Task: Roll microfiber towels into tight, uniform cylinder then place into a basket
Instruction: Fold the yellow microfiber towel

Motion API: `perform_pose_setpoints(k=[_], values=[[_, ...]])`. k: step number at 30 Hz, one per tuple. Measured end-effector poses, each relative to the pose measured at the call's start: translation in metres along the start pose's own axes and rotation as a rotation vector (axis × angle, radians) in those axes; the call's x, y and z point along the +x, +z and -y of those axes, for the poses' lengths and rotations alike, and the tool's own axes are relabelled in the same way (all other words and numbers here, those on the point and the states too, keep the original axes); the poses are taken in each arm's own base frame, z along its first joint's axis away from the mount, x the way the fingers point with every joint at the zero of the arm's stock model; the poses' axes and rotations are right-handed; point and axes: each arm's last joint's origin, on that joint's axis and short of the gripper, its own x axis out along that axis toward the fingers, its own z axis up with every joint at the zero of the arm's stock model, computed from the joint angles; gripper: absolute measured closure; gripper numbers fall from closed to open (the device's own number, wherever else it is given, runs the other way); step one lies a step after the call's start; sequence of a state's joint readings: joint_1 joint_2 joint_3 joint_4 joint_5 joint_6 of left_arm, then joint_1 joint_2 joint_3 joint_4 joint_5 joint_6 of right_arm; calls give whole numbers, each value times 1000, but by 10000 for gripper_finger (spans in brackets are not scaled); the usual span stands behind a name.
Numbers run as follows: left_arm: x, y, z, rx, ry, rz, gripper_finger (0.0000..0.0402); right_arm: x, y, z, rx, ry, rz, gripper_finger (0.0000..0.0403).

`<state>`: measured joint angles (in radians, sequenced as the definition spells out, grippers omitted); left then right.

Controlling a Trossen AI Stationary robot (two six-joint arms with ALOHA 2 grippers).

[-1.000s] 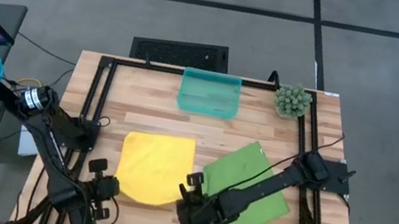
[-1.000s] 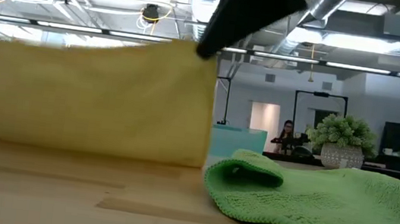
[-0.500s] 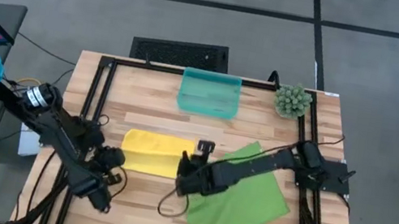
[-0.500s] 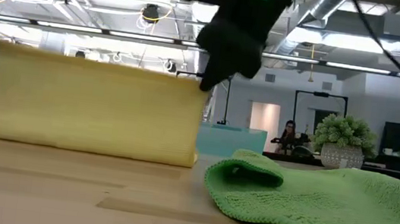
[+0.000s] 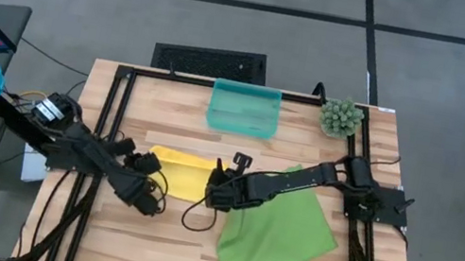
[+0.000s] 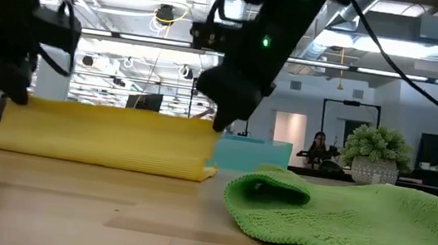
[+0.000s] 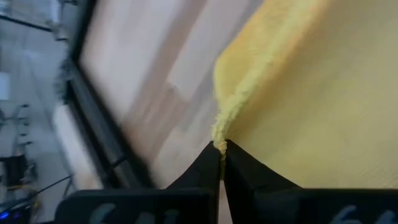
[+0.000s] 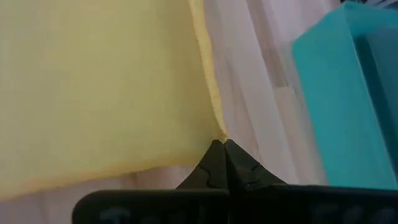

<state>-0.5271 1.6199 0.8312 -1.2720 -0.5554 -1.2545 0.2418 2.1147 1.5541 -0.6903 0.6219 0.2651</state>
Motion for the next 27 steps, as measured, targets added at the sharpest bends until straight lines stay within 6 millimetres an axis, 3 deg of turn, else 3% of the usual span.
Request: perform_pose_setpoints(k=[10, 16, 27], values=[[13, 12, -4, -8, 24, -1, 401, 19, -6, 10, 97, 9, -23, 401], [13, 13, -2, 20, 5, 6, 397, 19, -7, 9, 107, 55, -37, 374], [13, 15, 3, 69, -42, 29, 325, 19, -5, 8, 129, 65, -20, 315]])
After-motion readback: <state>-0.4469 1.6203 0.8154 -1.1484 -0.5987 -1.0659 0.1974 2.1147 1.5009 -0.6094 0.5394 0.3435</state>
